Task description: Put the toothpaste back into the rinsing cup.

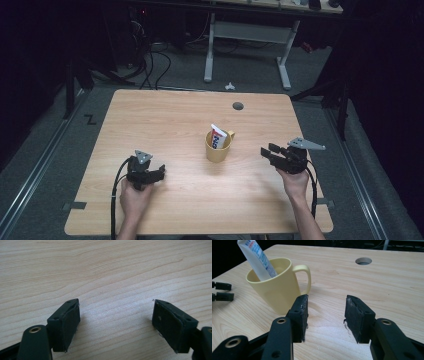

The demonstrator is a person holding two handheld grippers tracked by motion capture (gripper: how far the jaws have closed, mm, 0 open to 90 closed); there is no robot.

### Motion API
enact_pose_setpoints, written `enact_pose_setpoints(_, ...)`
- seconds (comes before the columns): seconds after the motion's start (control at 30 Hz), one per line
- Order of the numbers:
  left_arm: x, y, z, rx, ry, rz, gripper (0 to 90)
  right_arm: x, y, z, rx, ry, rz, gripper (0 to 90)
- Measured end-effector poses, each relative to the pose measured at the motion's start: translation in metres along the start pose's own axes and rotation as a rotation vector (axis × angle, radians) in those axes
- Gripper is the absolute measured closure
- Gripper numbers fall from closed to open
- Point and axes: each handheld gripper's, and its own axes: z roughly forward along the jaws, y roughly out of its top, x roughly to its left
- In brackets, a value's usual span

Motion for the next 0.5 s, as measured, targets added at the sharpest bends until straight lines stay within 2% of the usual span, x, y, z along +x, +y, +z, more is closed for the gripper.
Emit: enact_pose_setpoints(0.5,0.0,0.0,0.0,0.0,0.0,0.0,22.7,-0.004,-0.016,0.014,0.047,-0.01,0.01,53.4)
